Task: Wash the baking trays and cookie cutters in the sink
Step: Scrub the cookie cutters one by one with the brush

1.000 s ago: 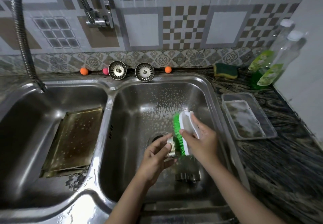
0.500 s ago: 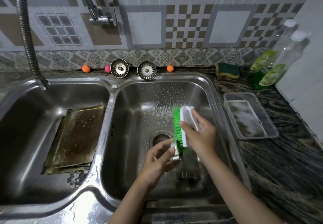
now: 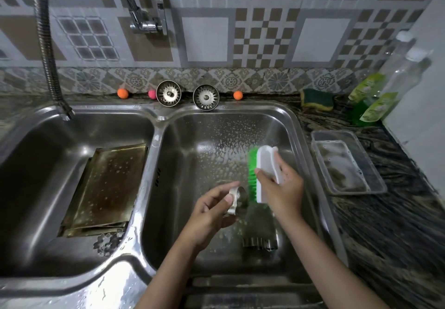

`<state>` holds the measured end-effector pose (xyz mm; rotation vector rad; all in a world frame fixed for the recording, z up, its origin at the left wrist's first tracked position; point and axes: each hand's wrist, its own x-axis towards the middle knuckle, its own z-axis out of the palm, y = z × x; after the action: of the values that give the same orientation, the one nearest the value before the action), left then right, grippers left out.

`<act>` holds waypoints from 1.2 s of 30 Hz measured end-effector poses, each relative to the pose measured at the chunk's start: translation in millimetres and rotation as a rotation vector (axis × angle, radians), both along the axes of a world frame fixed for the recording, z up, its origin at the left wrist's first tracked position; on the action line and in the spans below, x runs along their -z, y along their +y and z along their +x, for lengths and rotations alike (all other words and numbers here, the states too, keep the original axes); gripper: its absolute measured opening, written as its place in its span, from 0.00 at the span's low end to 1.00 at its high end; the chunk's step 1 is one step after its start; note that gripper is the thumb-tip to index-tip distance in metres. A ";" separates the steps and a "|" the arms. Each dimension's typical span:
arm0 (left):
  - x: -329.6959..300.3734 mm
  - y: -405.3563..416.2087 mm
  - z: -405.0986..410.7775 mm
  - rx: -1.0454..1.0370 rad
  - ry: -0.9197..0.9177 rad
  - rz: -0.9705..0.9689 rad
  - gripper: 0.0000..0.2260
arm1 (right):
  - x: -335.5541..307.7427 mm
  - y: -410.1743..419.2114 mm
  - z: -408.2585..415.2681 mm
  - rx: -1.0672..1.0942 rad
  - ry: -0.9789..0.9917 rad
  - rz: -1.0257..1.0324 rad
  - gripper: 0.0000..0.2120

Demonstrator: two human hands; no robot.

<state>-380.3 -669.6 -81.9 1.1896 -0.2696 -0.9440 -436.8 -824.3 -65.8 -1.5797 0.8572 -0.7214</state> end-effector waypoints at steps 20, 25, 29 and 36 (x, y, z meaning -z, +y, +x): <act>3.4 -4.7 8.7 -0.336 -0.058 -0.006 0.30 | -14.1 7.7 -29.1 -0.181 -0.061 0.466 0.25; -0.1 -8.0 2.2 -0.420 0.084 -0.081 0.28 | -11.2 14.5 -35.0 -0.153 -0.057 0.571 0.23; -4.1 -11.4 -0.5 -0.417 0.166 -0.122 0.27 | -4.4 17.4 -39.7 -0.180 -0.032 0.574 0.23; -0.9 -8.1 3.0 -0.331 0.138 -0.022 0.19 | -10.9 3.6 -37.2 -0.180 -0.056 0.463 0.25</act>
<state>-377.3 -677.7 -81.0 1.1023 0.0287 -0.7262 -474.0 -820.7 -54.9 -1.1962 0.7631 -0.3989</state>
